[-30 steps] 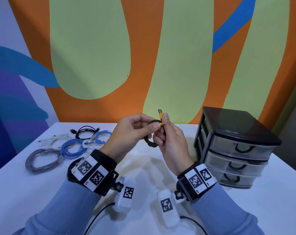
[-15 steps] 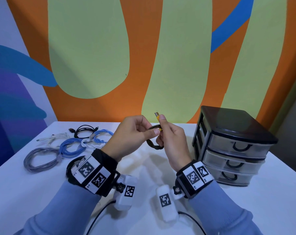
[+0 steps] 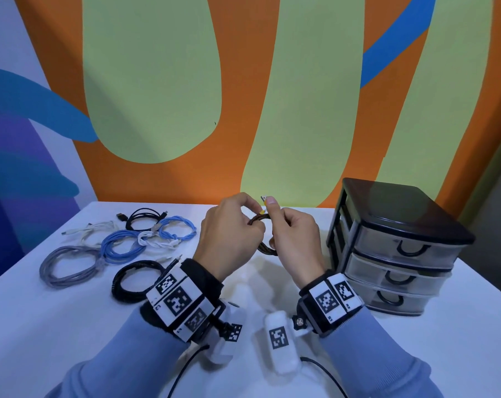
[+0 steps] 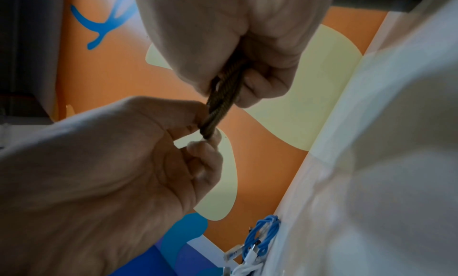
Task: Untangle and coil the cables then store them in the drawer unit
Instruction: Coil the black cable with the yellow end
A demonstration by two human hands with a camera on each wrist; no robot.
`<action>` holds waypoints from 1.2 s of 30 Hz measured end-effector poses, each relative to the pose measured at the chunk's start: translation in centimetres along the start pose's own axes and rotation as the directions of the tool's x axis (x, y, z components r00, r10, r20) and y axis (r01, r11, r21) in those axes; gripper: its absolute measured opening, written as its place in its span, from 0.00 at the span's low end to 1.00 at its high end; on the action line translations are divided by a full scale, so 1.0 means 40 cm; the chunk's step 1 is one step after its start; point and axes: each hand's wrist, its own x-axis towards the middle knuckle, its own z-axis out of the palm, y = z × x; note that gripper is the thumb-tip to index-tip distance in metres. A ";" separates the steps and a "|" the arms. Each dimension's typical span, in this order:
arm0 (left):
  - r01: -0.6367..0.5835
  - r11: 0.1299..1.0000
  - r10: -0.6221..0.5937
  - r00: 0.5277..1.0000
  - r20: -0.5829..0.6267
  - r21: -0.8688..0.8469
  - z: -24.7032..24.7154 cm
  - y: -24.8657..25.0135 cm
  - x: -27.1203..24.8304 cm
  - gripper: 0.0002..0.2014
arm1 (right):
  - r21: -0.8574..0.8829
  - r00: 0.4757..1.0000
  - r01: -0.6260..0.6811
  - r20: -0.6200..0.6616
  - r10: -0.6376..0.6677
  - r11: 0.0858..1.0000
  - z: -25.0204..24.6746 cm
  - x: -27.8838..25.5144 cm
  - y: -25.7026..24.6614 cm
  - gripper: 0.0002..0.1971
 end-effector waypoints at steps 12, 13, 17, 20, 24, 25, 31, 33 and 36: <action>0.441 0.594 -0.158 0.884 0.440 -0.672 -0.057 -0.032 0.029 0.07 | 0.597 0.954 -0.299 0.185 0.235 0.745 -0.018 0.015 -0.011 0.24; 0.429 0.608 -0.160 0.891 0.425 -0.669 -0.058 -0.033 0.030 0.07 | 0.626 0.949 -0.316 0.201 0.243 0.713 -0.023 0.015 -0.014 0.24; 0.397 0.615 -0.129 0.903 0.410 -0.681 -0.058 -0.022 0.023 0.10 | 0.588 0.965 -0.260 0.172 0.196 0.766 -0.028 0.019 -0.010 0.24; 0.340 0.689 -0.087 0.916 0.393 -0.640 -0.045 -0.015 0.013 0.12 | 0.467 0.982 -0.172 0.150 0.114 0.868 -0.016 0.013 -0.001 0.25; 0.362 0.669 -0.132 0.917 0.376 -0.649 -0.038 -0.026 0.015 0.05 | 0.472 0.968 -0.239 0.188 0.168 0.849 -0.011 0.008 -0.005 0.24; 0.379 0.634 -0.162 0.917 0.364 -0.674 -0.039 -0.030 0.019 0.05 | 0.518 0.956 -0.288 0.207 0.208 0.806 -0.015 0.009 -0.008 0.23; 0.401 0.362 -0.258 0.910 0.323 -0.841 -0.032 -0.049 0.036 0.07 | 0.840 0.899 -0.417 0.325 0.293 0.347 -0.032 0.034 -0.018 0.16; 0.388 0.321 -0.294 0.908 0.298 -0.864 -0.032 -0.055 0.042 0.06 | 0.845 0.897 -0.427 0.351 0.267 0.323 -0.032 0.040 -0.013 0.17; 0.348 0.304 -0.325 0.913 0.247 -0.887 -0.036 -0.062 0.047 0.05 | 0.849 0.887 -0.455 0.405 0.223 0.268 -0.032 0.046 -0.006 0.19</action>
